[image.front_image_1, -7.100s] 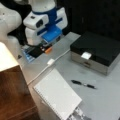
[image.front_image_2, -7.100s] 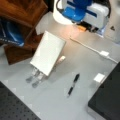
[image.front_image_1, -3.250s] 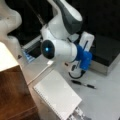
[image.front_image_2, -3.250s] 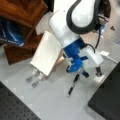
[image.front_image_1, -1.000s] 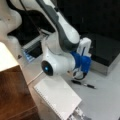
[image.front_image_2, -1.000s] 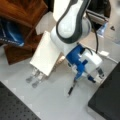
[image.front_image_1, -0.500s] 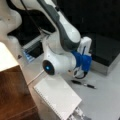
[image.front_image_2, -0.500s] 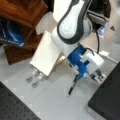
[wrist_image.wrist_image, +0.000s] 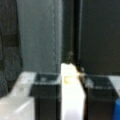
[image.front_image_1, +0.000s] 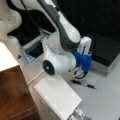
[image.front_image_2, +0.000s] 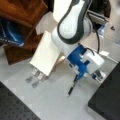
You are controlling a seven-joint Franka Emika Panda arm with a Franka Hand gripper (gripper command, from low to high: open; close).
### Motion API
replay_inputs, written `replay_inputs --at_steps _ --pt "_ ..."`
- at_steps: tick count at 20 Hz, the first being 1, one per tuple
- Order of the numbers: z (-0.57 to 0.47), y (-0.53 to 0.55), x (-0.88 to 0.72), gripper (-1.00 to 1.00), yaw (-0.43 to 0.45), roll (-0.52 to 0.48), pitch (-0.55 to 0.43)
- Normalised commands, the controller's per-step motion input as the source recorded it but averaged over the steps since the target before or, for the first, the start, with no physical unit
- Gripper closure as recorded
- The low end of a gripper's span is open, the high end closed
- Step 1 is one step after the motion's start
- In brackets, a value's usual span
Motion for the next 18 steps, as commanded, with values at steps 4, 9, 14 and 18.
replay_inputs --at_steps 4,9,14,18 --pt "0.18 0.15 -0.26 1.00 -0.177 0.074 -0.057" --pt "0.29 0.21 -0.28 1.00 -0.233 0.137 -0.022" --pt "0.31 0.29 -0.29 1.00 -0.257 0.119 0.000" --pt "0.35 0.40 -0.31 1.00 -0.265 0.105 0.036"
